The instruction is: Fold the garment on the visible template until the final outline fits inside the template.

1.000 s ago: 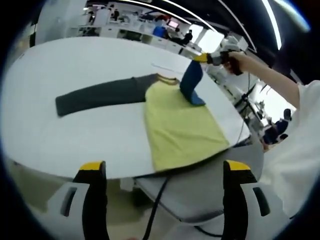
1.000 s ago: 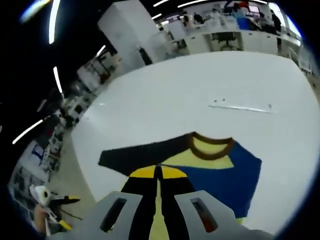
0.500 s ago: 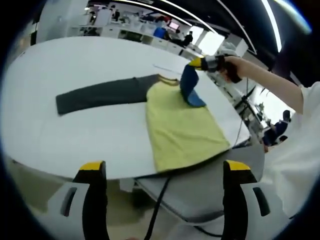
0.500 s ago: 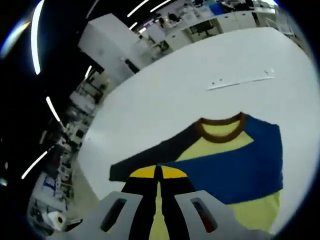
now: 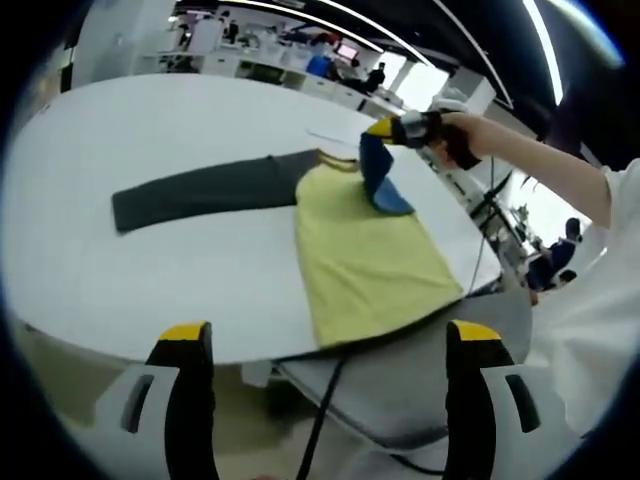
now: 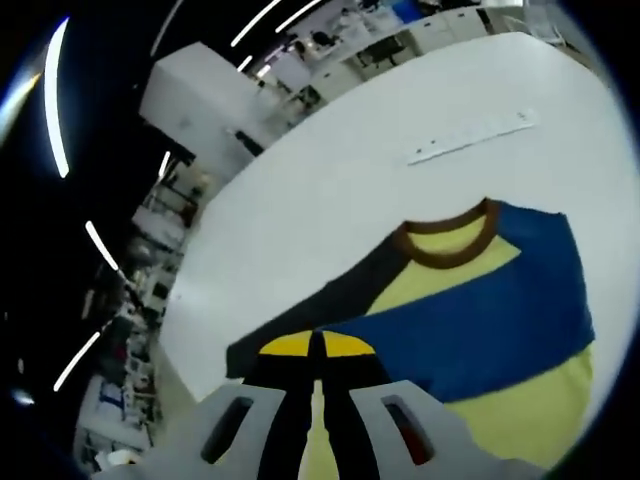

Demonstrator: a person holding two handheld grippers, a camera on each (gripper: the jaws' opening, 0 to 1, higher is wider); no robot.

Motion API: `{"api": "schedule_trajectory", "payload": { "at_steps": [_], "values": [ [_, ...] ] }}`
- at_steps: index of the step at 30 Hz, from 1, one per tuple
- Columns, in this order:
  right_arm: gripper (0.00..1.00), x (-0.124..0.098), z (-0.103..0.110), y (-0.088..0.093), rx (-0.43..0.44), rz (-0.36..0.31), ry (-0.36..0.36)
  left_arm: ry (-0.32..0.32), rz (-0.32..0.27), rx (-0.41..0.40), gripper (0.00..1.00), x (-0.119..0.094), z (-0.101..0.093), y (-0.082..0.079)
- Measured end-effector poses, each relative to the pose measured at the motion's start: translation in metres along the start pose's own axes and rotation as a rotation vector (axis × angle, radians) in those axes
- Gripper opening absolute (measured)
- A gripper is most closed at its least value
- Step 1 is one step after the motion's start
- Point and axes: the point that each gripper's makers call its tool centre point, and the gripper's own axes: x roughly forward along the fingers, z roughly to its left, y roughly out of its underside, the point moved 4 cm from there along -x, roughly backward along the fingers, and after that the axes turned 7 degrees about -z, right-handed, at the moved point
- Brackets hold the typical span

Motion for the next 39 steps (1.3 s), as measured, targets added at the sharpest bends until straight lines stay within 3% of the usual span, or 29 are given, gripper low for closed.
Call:
{"api": "schedule_trajectory", "payload": {
  "at_steps": [8, 13, 27, 39],
  "values": [
    [0.02, 0.011, -0.001, 0.013, 0.007, -0.005, 0.025, 0.003, -0.005, -0.001, 0.94, 0.002, 0.004, -0.001],
    [0.02, 0.019, -0.003, 0.017, 0.072, -0.034, 0.045, 0.001, 0.001, -0.006, 0.94, 0.003, 0.007, 0.001],
    [0.02, 0.039, 0.000, 0.038, 0.127, -0.026, 0.069, -0.001, 0.015, -0.004, 0.93, 0.010, 0.016, -0.001],
    [0.02, 0.051, -0.005, 0.040, 0.143, -0.013, 0.085, 0.005, 0.026, -0.002, 0.93, 0.016, 0.023, -0.005]
  ]
}}
